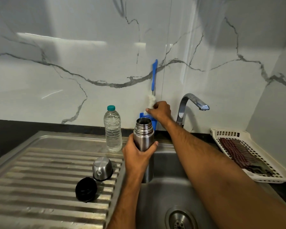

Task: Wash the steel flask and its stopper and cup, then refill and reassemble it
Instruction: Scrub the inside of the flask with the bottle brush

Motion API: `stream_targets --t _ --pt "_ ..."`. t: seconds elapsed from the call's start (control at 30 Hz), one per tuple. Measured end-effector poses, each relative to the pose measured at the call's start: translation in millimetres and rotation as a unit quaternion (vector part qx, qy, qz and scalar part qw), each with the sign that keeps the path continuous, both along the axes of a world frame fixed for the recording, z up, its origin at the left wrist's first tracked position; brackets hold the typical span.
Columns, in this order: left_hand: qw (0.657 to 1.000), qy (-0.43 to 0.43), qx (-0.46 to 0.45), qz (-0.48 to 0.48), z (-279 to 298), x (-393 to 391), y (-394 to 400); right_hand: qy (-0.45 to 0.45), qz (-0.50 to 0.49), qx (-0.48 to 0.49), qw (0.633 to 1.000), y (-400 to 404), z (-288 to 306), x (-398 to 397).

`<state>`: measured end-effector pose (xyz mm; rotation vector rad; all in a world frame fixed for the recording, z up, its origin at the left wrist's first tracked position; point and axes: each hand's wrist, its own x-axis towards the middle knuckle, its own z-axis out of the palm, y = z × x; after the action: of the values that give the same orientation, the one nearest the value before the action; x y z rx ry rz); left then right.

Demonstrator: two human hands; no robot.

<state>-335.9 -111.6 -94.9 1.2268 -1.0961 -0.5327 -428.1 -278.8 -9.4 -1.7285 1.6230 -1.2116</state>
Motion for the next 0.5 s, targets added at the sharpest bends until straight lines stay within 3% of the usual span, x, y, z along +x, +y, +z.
stream_targets --t 0.2,0.5 --pt "1.0 -0.006 0.004 0.002 1 -1 2 0.011 -0.005 -0.017 1.0 4 1 3" --pt "1.0 -0.009 0.011 -0.012 1 -4 3 -0.027 -0.048 -0.117 0.992 11 27 0"
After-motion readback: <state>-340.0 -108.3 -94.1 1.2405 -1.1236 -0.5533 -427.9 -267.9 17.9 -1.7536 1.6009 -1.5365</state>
